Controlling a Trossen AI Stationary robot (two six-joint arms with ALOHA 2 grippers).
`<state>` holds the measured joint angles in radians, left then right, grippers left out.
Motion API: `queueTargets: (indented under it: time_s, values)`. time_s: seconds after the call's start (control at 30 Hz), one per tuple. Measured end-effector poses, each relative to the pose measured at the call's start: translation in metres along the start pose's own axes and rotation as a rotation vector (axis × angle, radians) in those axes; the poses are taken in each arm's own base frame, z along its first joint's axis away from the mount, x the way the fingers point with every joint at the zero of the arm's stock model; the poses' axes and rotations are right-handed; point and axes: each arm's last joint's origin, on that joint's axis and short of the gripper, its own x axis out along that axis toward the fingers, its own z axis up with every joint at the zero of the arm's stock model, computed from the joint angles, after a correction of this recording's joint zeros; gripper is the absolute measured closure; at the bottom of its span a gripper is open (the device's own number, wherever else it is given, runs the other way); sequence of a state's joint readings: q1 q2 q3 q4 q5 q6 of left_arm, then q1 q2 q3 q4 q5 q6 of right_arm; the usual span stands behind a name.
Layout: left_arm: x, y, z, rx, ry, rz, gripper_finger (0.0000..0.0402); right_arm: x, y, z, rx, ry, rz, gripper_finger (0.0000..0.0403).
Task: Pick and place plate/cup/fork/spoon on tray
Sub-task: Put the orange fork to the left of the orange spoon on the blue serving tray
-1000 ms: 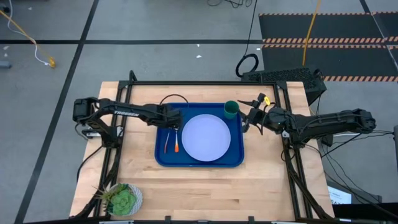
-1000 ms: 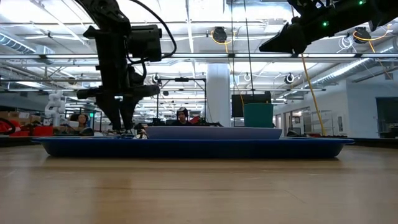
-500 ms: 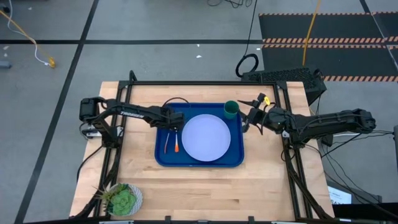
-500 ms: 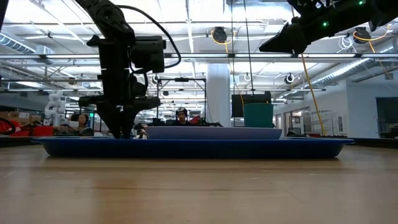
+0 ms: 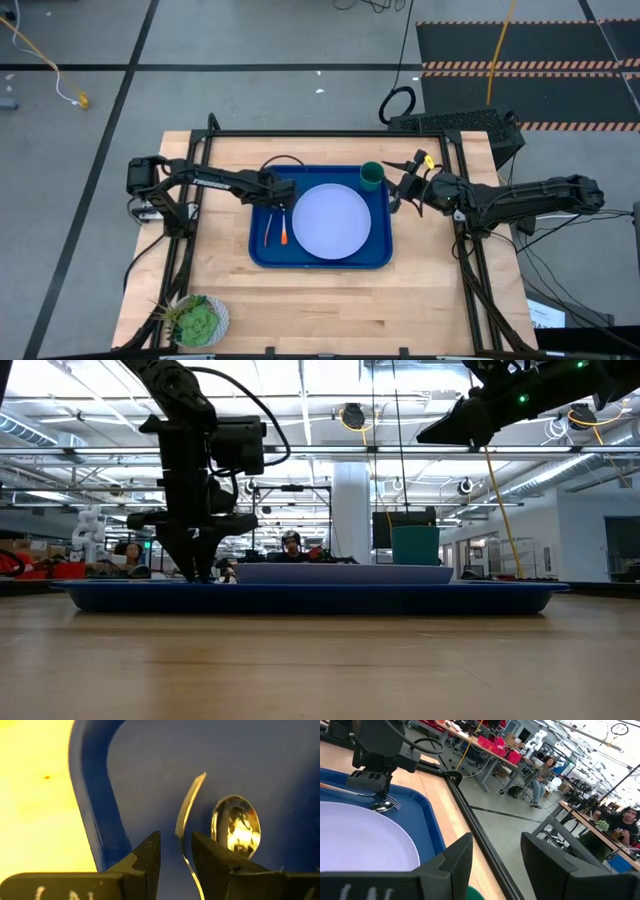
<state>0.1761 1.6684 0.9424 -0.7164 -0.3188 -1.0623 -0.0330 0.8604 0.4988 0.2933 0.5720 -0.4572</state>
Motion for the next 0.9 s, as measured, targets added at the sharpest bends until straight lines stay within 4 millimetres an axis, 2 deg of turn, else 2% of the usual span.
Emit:
queueTargets:
  time_s: [0.3, 0.6, 0.9]
  values:
    - [-0.0002, 0.0057, -0.0023, -0.054, 0.007, 0.065, 0.0294, 0.0000, 0.0000, 0.0000, 0.000, 0.000, 0.000, 0.0243]
    - [-0.0002, 0.0057, -0.0023, -0.075, 0.006, 0.065, 0.0392, 0.0001, 0.0000, 0.0000, 0.000, 0.000, 0.000, 0.0243]
    - [-0.0003, 0.0060, -0.0025, -0.077, 0.008, 0.068, 0.0387, 0.0000, 0.0000, 0.0000, 0.000, 0.000, 0.000, 0.0243]
